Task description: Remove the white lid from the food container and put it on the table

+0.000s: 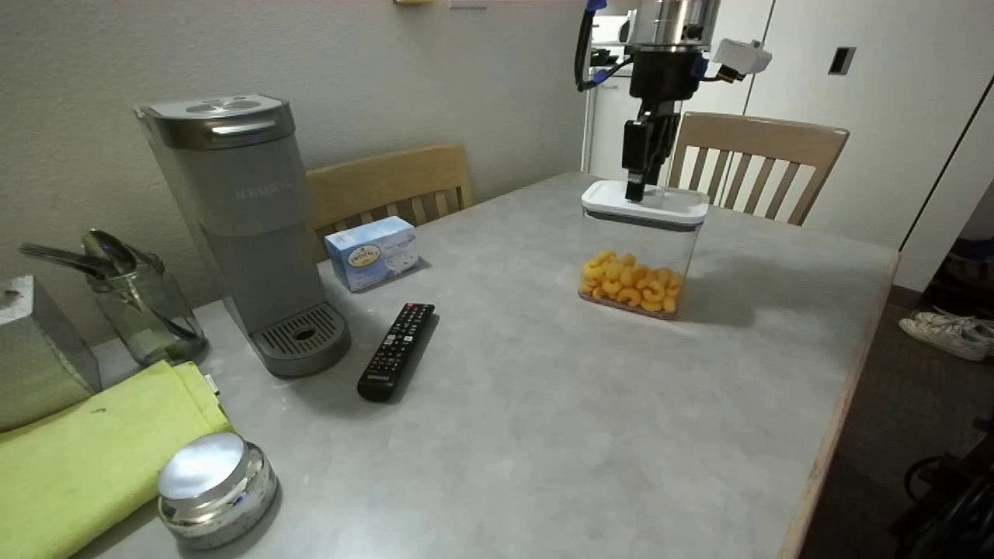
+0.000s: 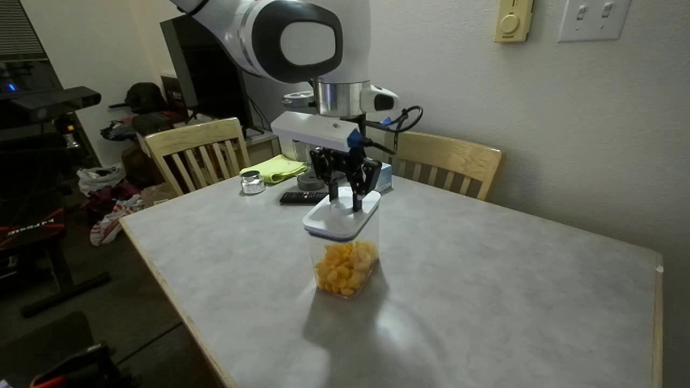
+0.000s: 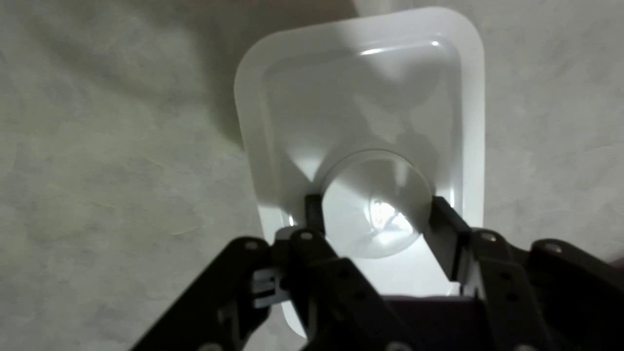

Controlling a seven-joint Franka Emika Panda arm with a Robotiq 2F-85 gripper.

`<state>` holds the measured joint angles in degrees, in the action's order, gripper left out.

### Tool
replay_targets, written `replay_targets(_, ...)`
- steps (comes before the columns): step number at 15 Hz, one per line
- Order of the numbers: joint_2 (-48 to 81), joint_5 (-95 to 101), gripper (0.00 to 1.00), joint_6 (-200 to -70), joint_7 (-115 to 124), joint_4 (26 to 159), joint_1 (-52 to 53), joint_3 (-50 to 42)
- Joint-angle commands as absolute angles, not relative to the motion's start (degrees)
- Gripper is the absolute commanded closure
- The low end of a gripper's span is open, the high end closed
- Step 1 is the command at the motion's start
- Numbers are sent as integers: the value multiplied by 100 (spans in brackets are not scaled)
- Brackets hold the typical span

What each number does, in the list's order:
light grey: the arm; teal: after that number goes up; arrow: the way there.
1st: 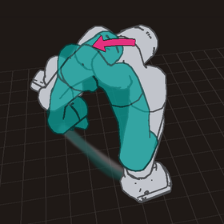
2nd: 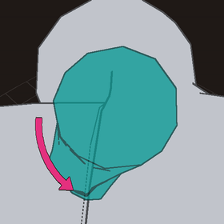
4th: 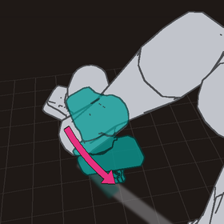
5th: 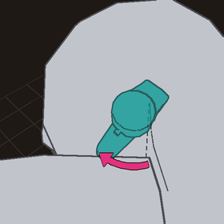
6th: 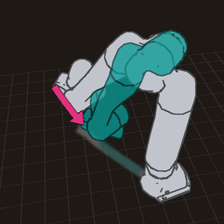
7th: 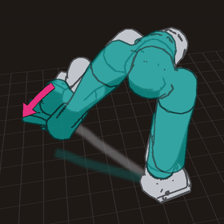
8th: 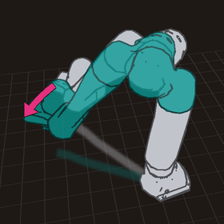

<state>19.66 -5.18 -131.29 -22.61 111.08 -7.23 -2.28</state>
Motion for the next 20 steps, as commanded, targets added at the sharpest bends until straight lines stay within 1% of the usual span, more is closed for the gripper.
replay_targets(1, 1722, -607, 71, -12924, -2266, 11102, -807, -122)
replay_targets(11, 1411, -646, 71, -12837, -2291, 10929, -780, -137)
replay_targets(20, 1613, -794, 71, -13004, -2621, 10415, -1256, -418)
